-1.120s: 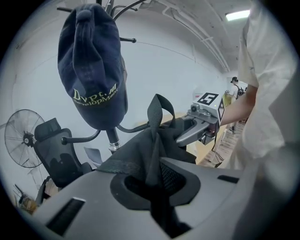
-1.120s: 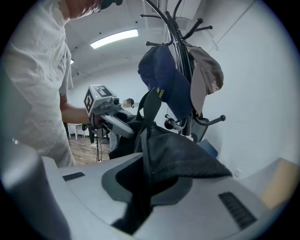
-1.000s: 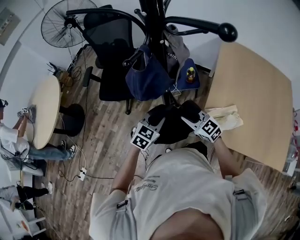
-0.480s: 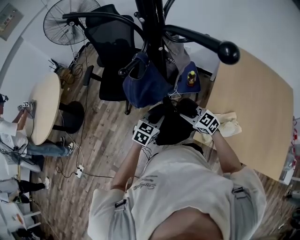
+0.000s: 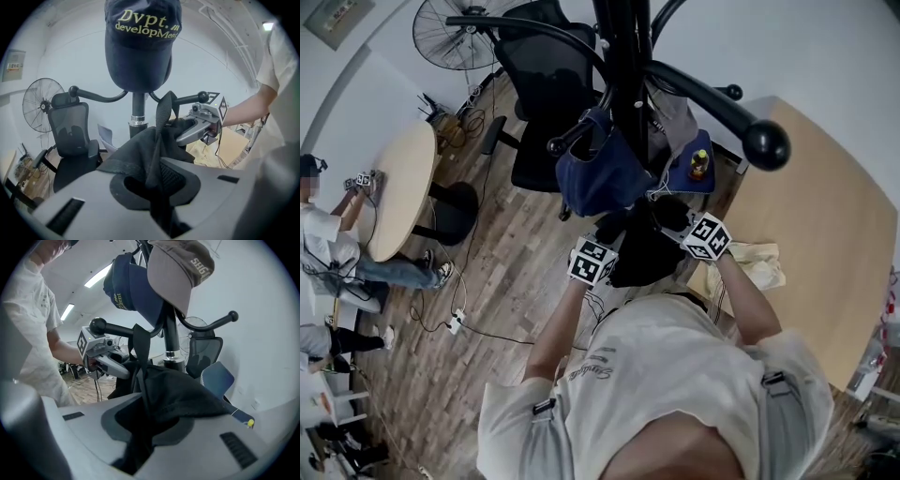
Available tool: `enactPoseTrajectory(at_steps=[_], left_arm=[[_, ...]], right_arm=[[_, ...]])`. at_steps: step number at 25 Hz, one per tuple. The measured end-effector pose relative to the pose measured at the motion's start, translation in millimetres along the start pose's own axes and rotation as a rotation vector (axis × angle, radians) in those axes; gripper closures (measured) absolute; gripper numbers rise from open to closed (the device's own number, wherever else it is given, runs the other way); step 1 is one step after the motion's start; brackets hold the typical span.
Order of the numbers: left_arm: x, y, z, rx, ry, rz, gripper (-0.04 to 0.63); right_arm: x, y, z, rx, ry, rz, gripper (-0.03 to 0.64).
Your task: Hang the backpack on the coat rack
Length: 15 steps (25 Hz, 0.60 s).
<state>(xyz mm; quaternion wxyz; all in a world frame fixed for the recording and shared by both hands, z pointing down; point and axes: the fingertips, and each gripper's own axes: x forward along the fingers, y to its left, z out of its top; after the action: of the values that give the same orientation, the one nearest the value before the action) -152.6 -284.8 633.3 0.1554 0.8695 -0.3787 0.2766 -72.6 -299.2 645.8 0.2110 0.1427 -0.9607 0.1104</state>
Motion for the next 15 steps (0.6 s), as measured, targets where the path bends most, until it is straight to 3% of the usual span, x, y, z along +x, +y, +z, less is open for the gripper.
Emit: enactPoseTrajectory(at_steps=[8, 15], left_arm=[[14, 7, -8, -0.032, 0.018, 0.008, 0.548], [22, 7, -10, -0.049, 0.019, -0.023, 0.535]], right_arm=[[11, -17, -12, 0.071, 0.024, 0.037, 0.557], [4, -29, -15, 0.141, 0.023, -0.001, 0.479]])
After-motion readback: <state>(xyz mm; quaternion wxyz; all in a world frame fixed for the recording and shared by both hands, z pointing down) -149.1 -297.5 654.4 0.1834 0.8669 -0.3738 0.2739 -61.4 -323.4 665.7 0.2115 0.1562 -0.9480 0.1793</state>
